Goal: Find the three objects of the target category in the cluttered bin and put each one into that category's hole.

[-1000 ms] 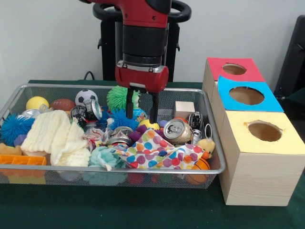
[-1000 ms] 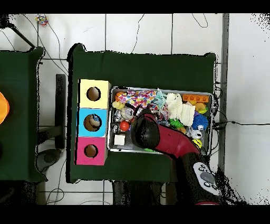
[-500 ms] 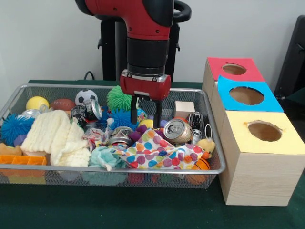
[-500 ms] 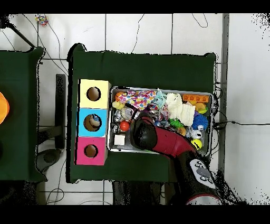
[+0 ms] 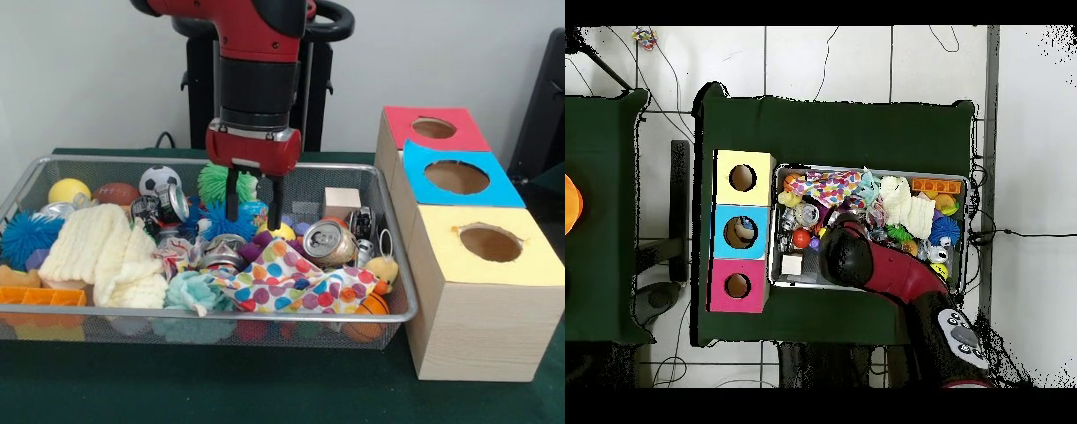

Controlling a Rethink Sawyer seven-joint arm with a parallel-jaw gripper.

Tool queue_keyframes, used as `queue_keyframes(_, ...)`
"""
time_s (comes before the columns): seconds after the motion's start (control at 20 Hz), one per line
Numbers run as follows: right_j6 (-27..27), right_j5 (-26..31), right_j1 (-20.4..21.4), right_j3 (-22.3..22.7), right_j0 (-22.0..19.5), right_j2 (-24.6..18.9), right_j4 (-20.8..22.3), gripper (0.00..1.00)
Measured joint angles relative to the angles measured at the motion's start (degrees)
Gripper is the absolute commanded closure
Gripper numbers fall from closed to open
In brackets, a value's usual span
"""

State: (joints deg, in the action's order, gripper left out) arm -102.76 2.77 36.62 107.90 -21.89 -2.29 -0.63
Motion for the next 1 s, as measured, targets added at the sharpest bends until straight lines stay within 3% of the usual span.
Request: queue_keyframes(1.0,0.0,0.01,1.98,-1.44,-1.26,-0.03,0.02,0.0)
